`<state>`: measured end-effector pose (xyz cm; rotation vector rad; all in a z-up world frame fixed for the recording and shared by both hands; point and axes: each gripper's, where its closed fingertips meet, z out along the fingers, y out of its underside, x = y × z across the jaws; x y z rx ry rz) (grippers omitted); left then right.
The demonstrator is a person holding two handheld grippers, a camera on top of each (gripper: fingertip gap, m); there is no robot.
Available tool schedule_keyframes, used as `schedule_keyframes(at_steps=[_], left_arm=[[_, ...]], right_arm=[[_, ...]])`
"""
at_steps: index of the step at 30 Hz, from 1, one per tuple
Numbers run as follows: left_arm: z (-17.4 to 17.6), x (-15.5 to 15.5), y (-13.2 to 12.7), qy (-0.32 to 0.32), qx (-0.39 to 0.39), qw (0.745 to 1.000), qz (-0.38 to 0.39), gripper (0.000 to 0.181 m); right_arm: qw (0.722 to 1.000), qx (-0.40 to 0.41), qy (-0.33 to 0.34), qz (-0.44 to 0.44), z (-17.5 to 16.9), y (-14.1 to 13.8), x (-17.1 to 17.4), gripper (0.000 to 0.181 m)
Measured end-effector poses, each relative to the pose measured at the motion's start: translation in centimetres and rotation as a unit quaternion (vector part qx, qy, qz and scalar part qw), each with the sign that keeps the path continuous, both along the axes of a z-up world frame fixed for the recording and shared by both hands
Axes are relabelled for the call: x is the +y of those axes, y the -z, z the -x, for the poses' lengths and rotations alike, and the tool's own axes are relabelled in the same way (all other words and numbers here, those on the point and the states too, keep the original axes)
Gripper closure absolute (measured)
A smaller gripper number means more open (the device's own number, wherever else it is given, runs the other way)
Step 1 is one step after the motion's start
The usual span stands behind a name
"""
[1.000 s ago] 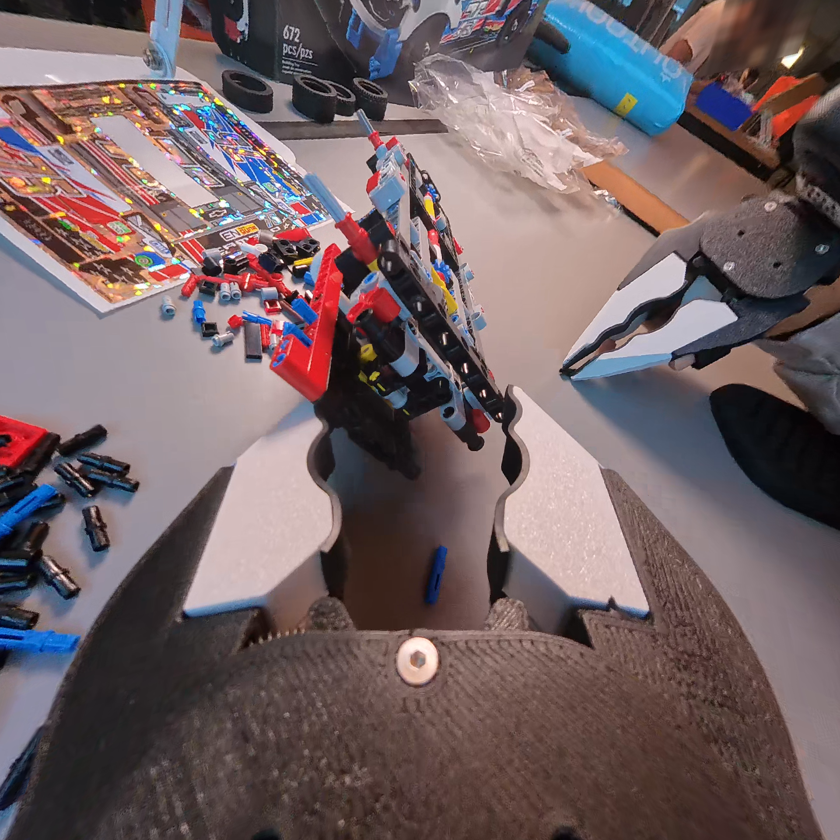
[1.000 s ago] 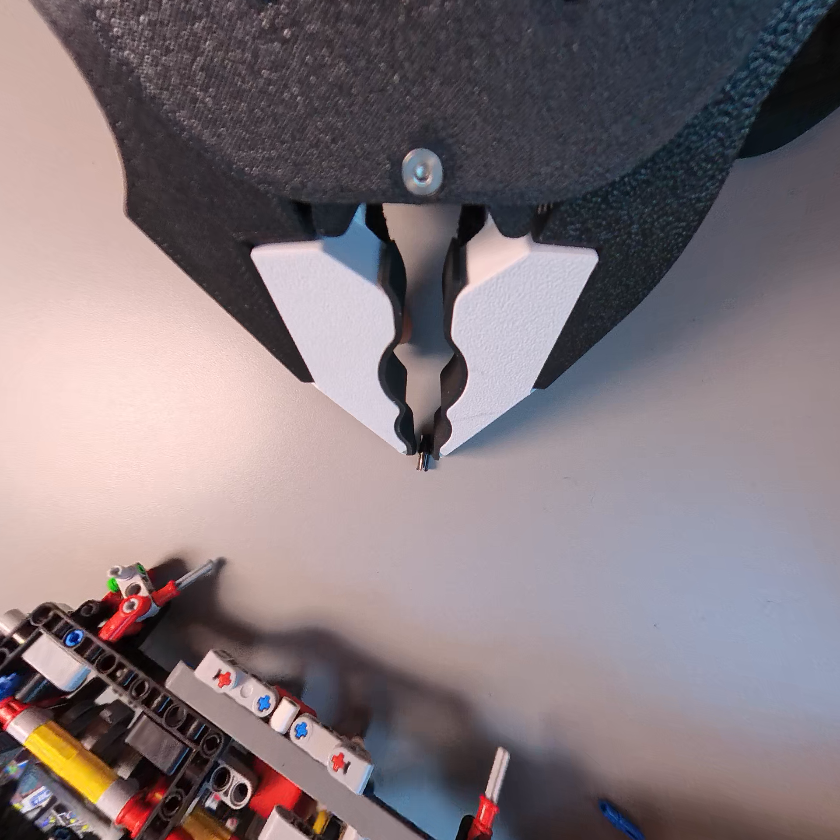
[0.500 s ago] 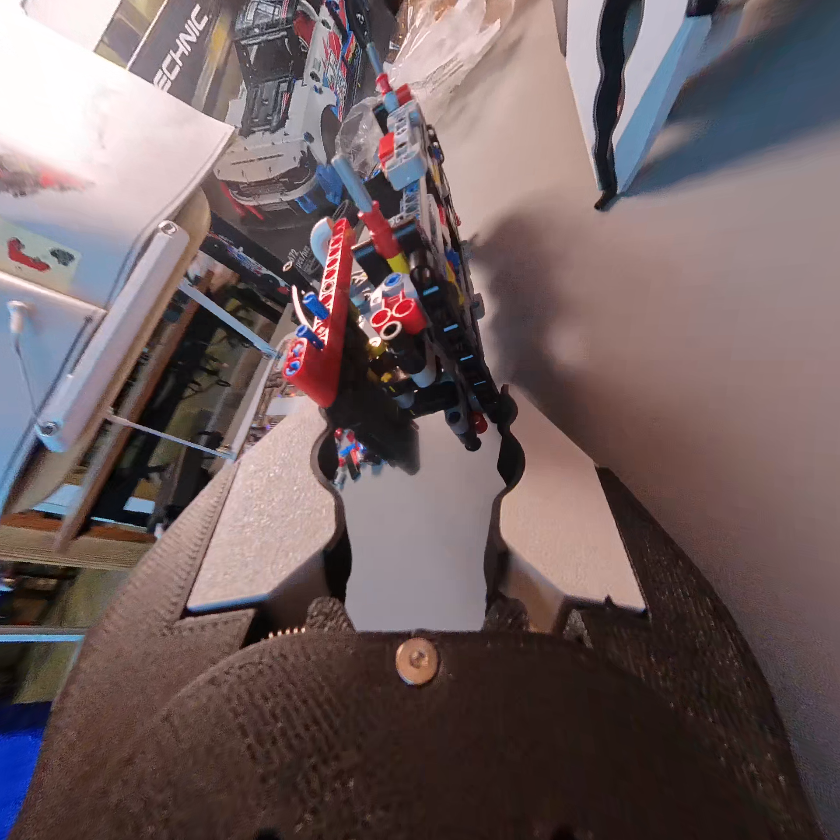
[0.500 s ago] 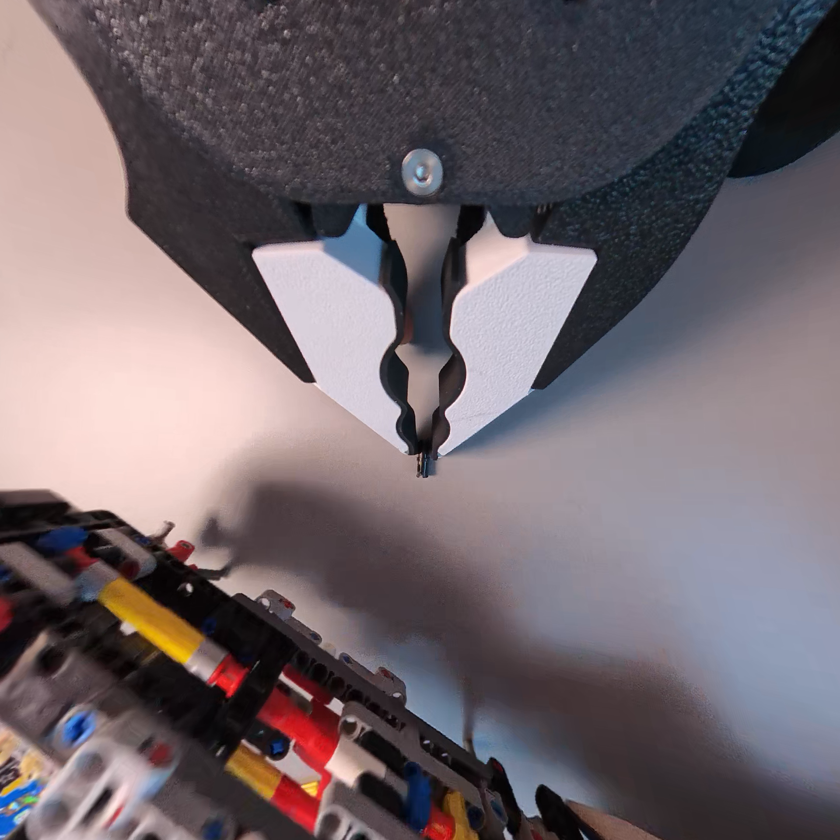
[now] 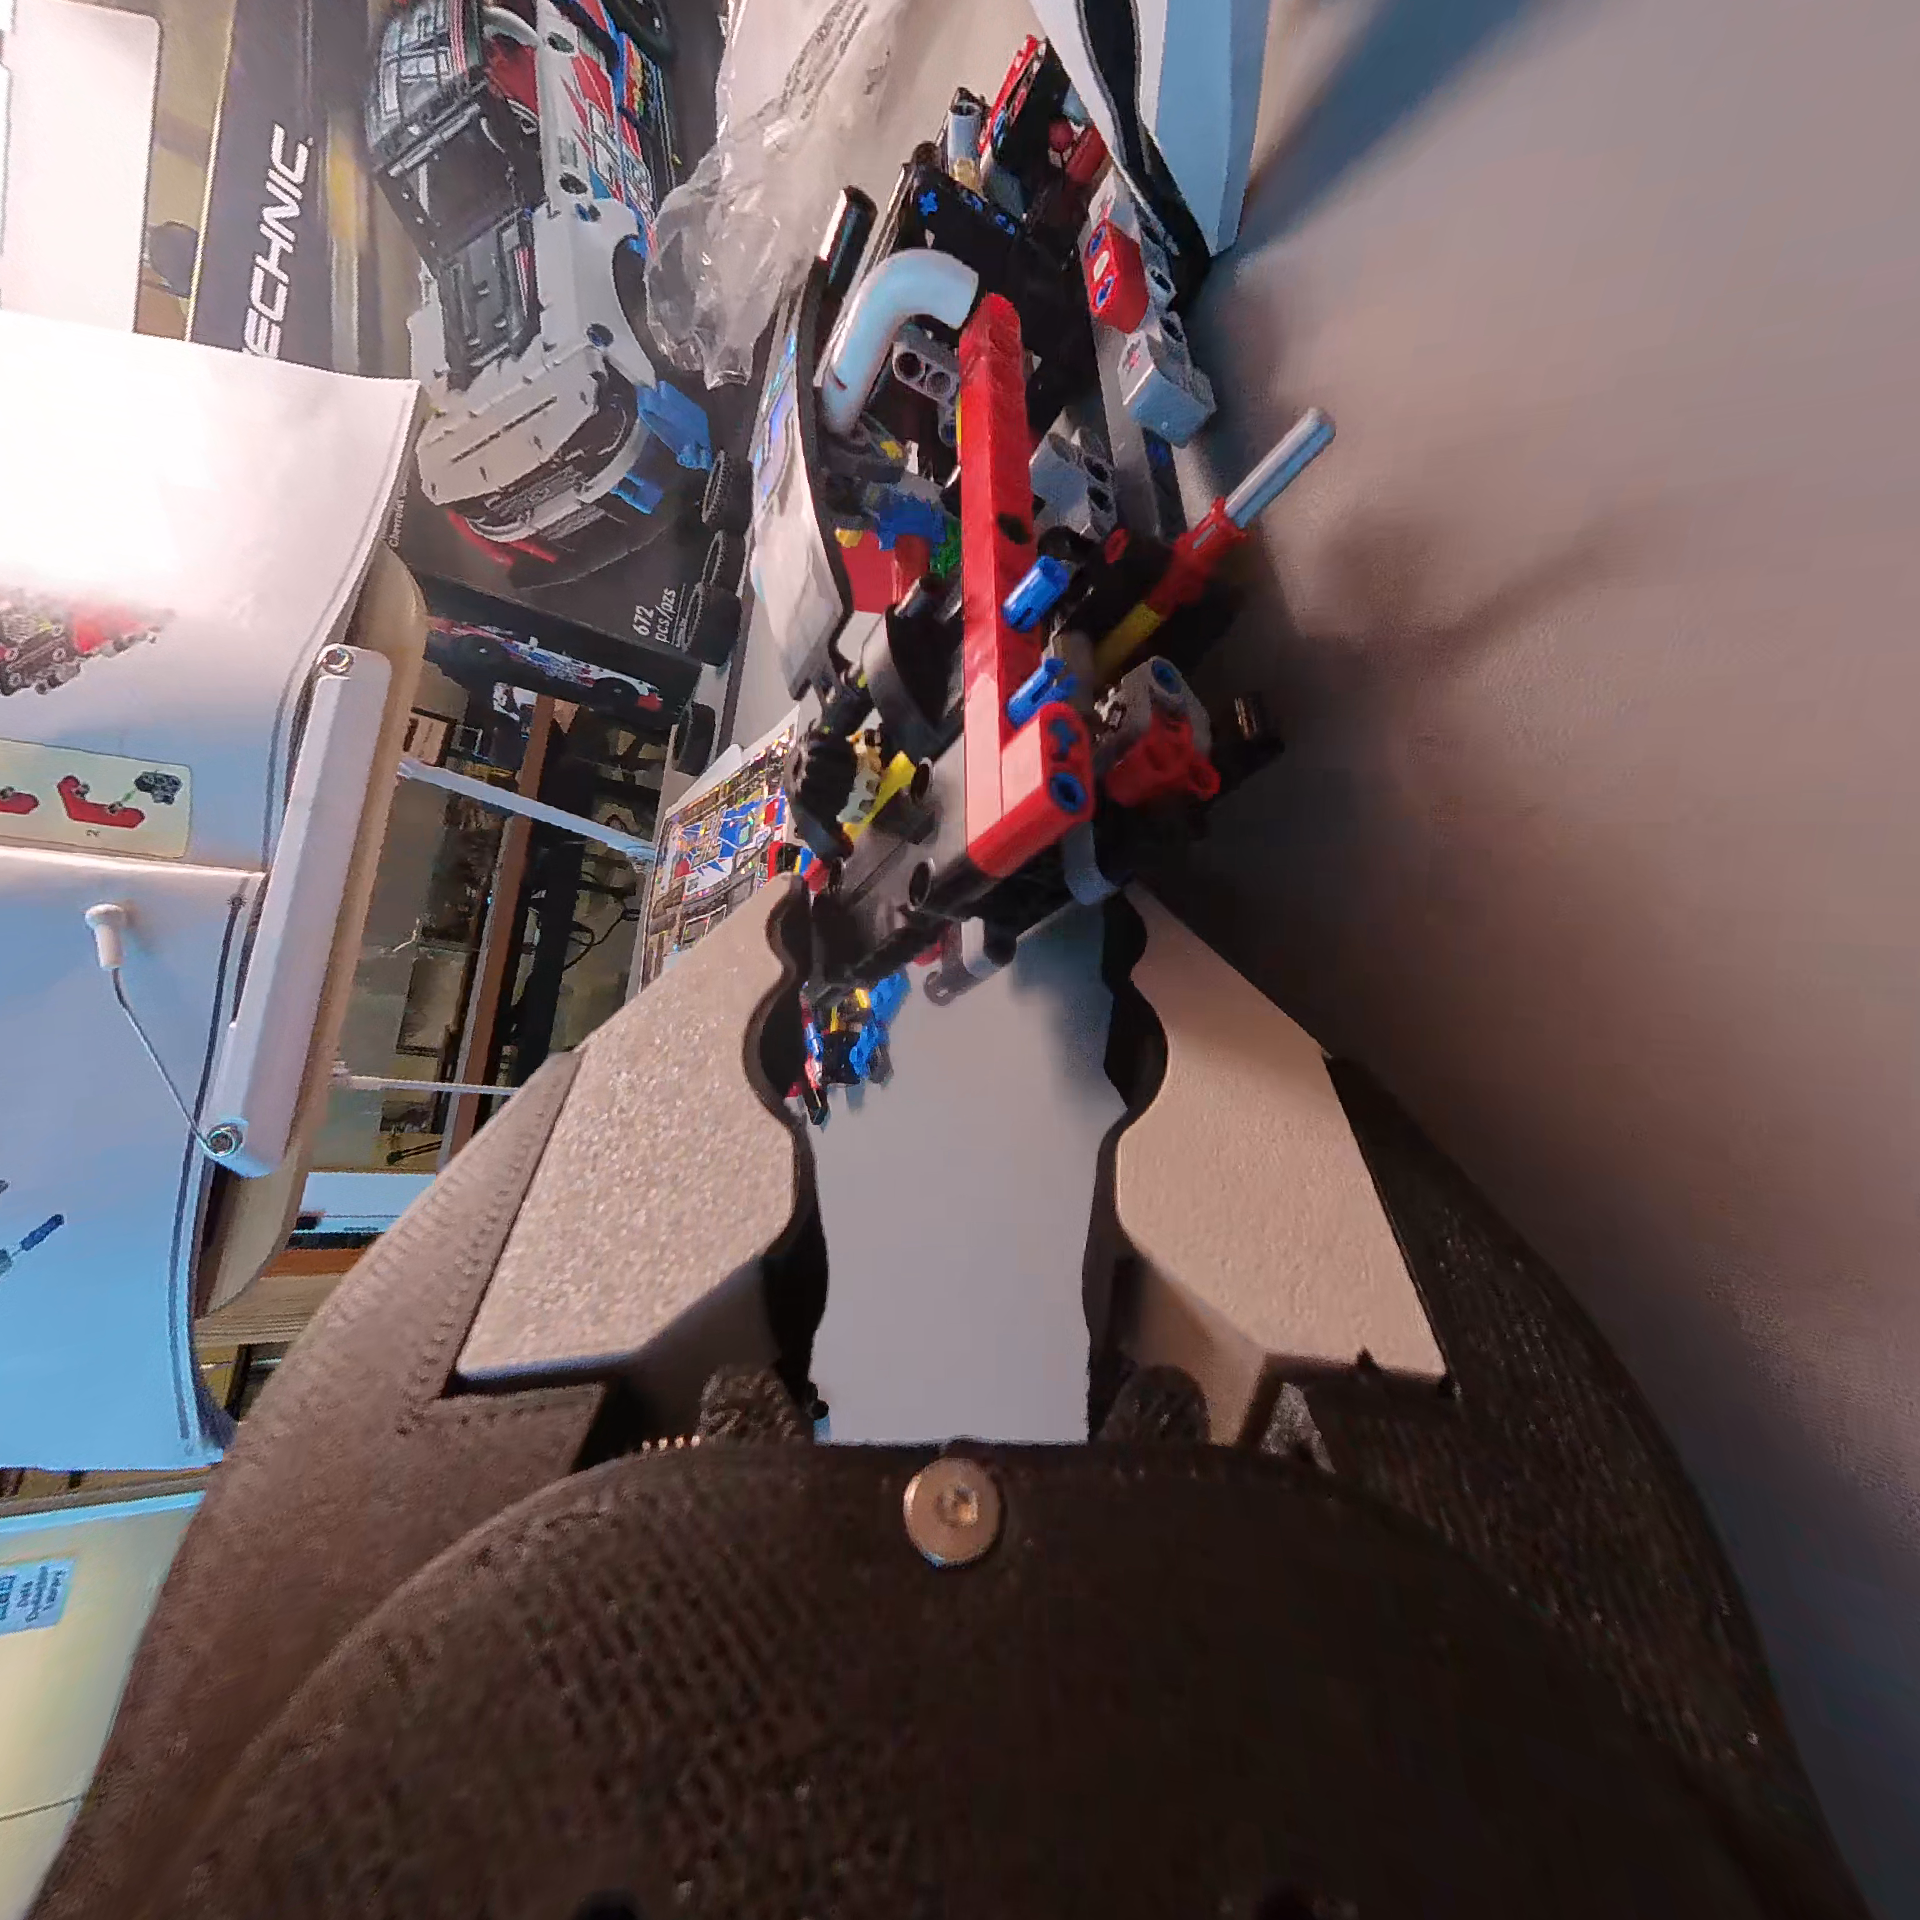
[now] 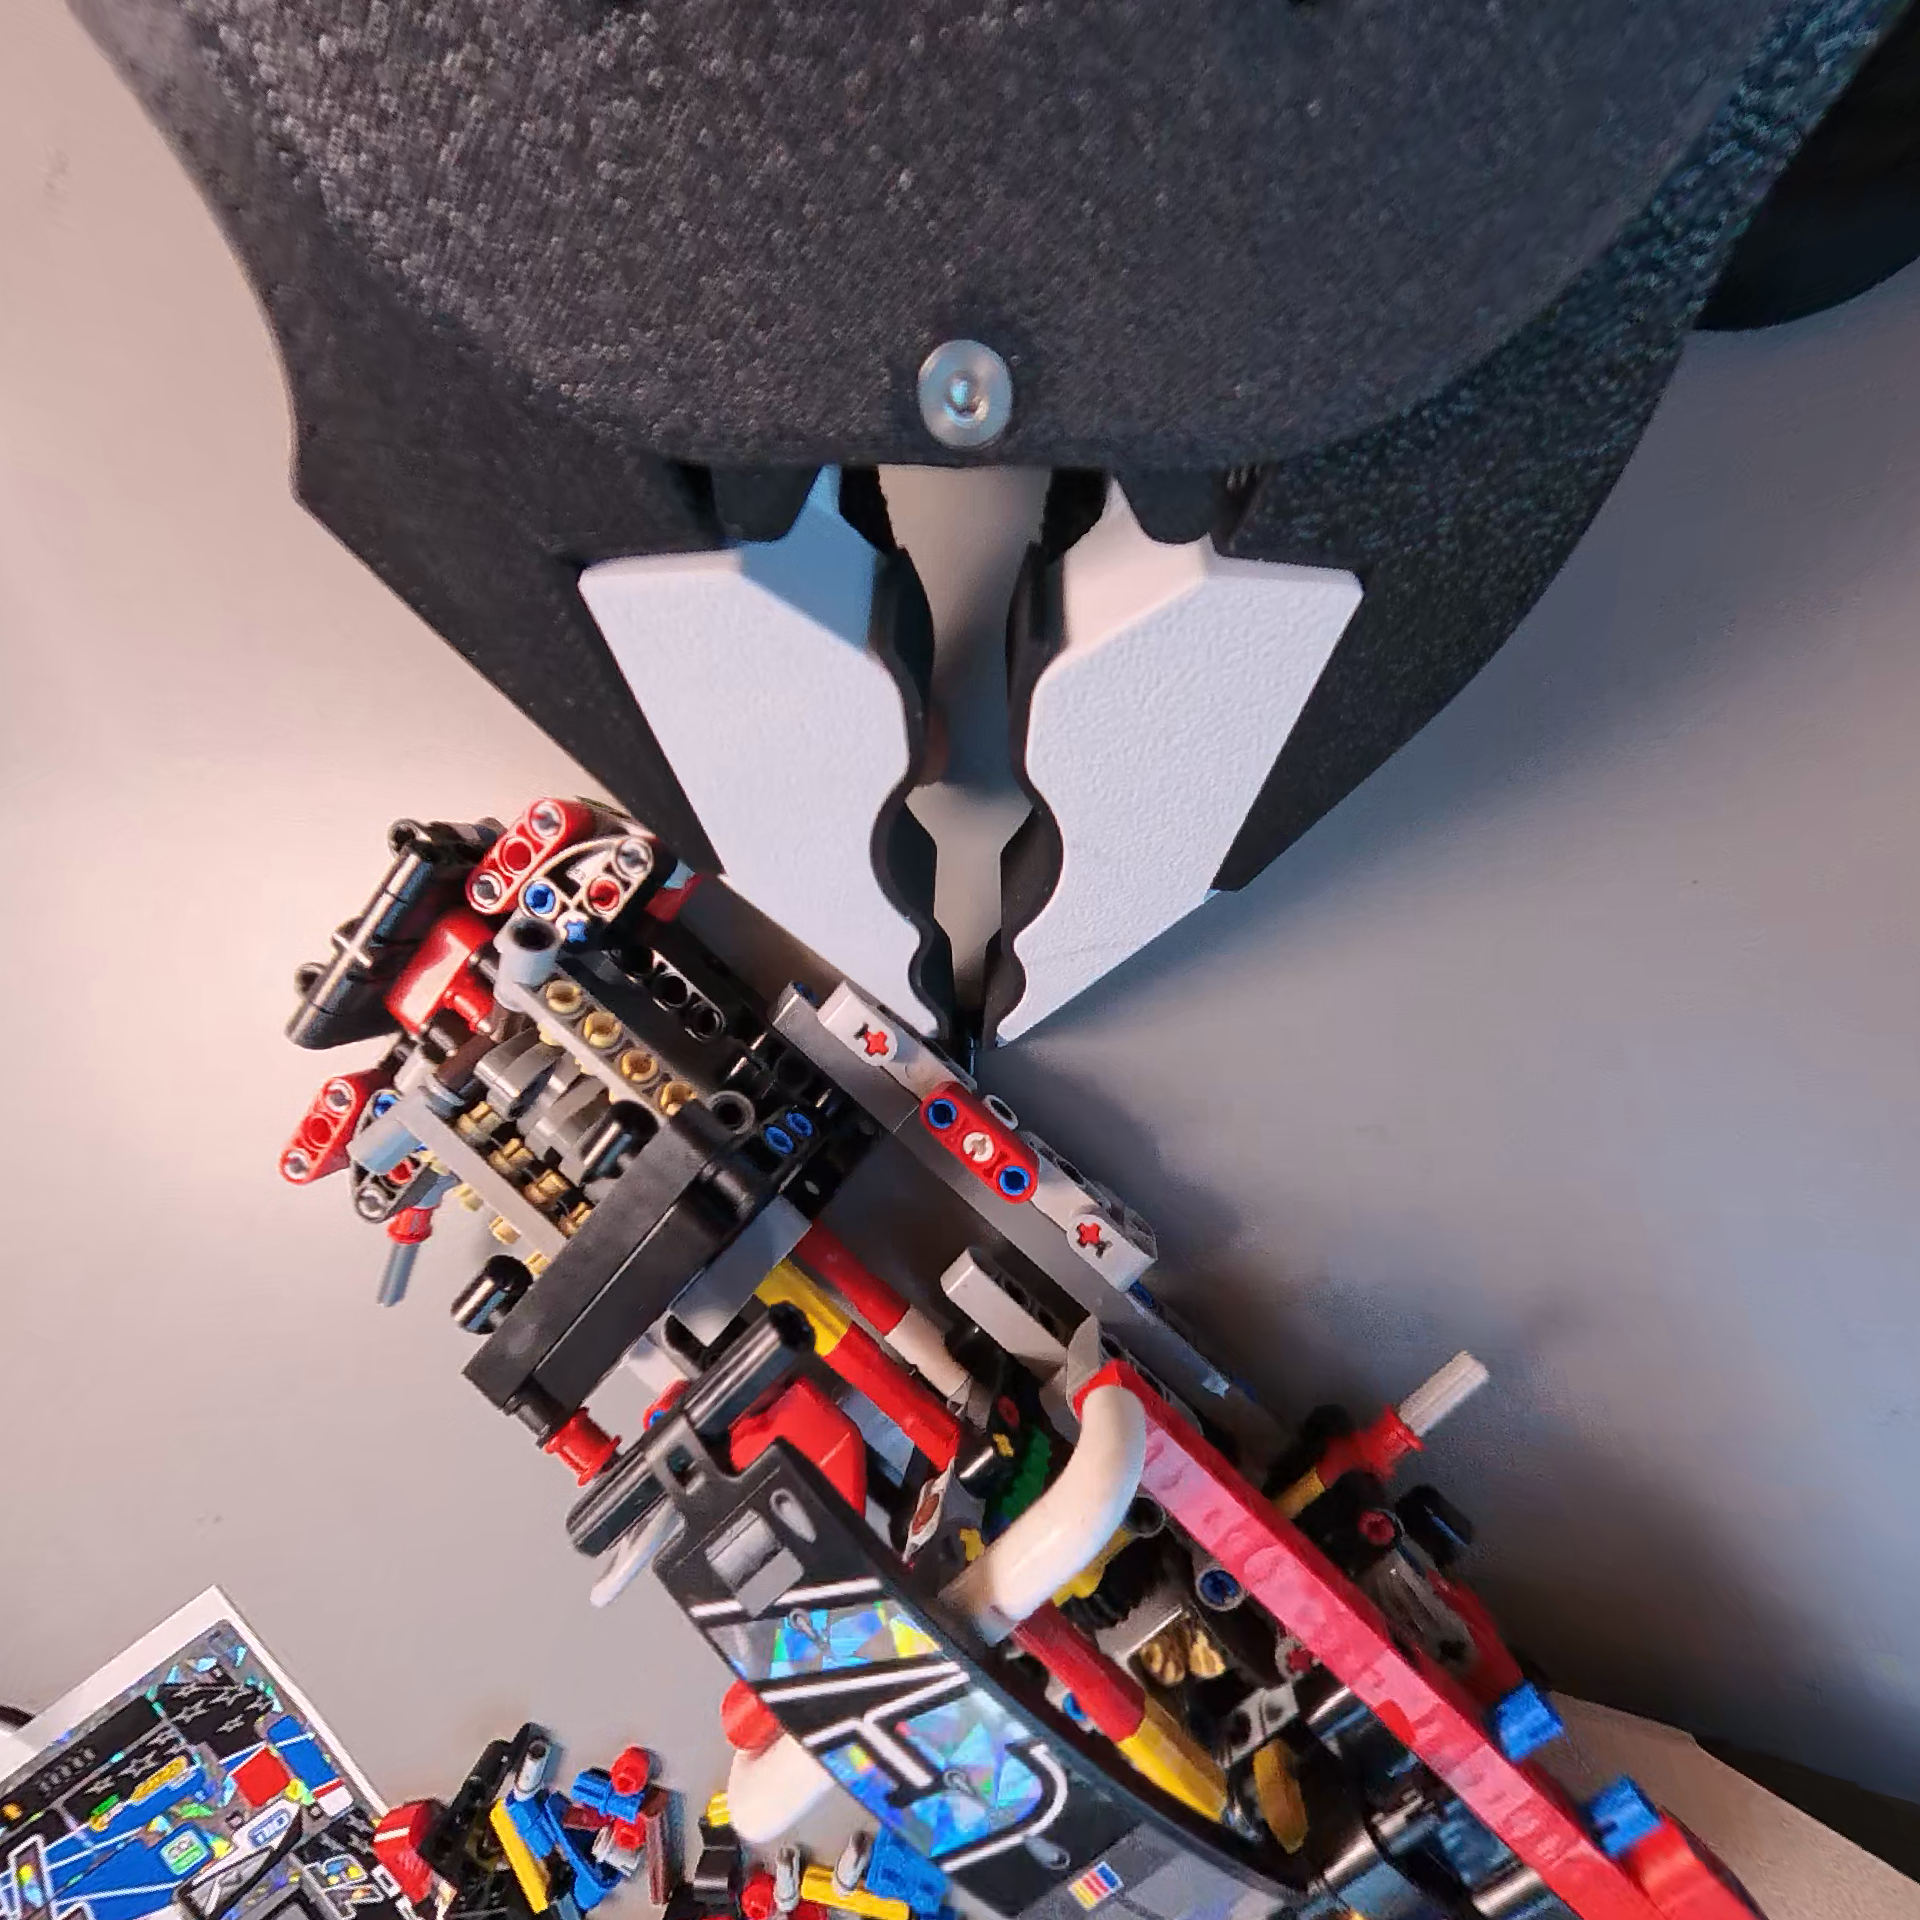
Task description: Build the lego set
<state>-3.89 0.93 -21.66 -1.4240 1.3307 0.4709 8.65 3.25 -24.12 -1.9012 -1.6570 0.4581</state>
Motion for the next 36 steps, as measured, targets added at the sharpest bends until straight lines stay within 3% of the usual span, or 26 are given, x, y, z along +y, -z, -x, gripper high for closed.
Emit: schedule_keyframes(at_steps=[6,11,13,15,17,20,22,25,28,36], left_arm=[[0.4,-0.2,-0.3,-0.005,0.027,1.0,-0.003,0.122],[1.6,-2.6,-0.6,0.019,0.03,0.998,0.056,0.106],[2.4,-3.6,-0.6,0.01,0.005,0.995,0.099,0.106],[2.0,-5.1,-1.6,0.018,-0.086,0.985,0.146,0.113],[-0.3,-7.3,-3.6,0.057,-0.228,0.948,0.216,0.139],[-4.4,-10.0,-6.7,0.111,-0.421,0.834,0.339,0.148],[-5.8,-10.1,-7.1,0.107,-0.479,0.779,0.391,0.147],[-7.0,-10.2,-7.0,0.111,-0.518,0.721,0.448,0.153],[-7.4,-10.9,-7.4,0.133,-0.533,0.688,0.473,0.163],[-7.3,-11.4,-7.9,0.15,-0.553,0.655,0.493,0.174]], right_arm=[[1.0,-0.006,-0.002,0.001,-0.1,0.0,-0.1,0.179],[1.0,-0.018,-0.006,0.003,-1.0,0.0,-0.7,0.179],[1.0,-0.016,-0.02,0.007,-1.6,-0.1,-1.7,0.179],[0.999,0.009,-0.026,0.019,-1.6,-0.8,-2.9,0.179],[0.996,0.058,-0.06,0.023,-0.6,-2.7,-5.0,0.18],[0.988,0.108,-0.114,-0.007,1.4,-5.7,-8.2,0.179],[0.979,0.131,-0.152,-0.023,3.1,-7.5,-10.5,0.179],[0.971,0.128,-0.188,-0.065,4.6,-8.8,-12.3,0.179],[0.967,0.126,-0.204,-0.087,5.3,-9.6,-13.3,0.179],[0.965,0.11,-0.209,-0.113,5.7,-9.8,-13.7,0.179]])
